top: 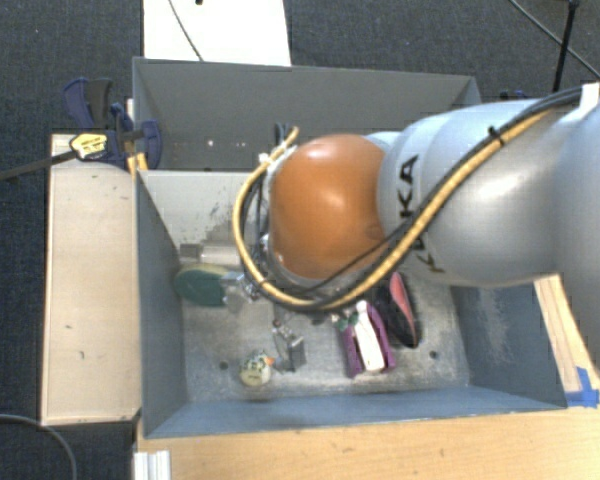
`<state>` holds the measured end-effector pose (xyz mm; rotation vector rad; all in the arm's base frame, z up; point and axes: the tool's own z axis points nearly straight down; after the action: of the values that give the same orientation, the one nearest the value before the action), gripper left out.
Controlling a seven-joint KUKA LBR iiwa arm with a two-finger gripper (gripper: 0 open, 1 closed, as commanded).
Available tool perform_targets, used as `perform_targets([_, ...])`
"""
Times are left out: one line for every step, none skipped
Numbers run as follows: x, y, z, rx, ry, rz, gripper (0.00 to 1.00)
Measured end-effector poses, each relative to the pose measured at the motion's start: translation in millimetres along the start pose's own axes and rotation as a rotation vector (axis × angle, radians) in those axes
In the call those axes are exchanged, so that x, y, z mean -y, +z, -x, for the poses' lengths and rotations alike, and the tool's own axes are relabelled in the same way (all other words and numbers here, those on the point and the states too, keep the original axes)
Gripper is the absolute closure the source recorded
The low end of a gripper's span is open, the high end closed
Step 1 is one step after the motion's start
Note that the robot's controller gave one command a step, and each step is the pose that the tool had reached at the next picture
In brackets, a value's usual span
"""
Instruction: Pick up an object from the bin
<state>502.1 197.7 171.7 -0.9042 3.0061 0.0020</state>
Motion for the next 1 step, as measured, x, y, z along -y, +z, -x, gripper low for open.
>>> perform_targets([11.2, 100.1, -23.4, -0.005, -0.174, 0.001, 0.00])
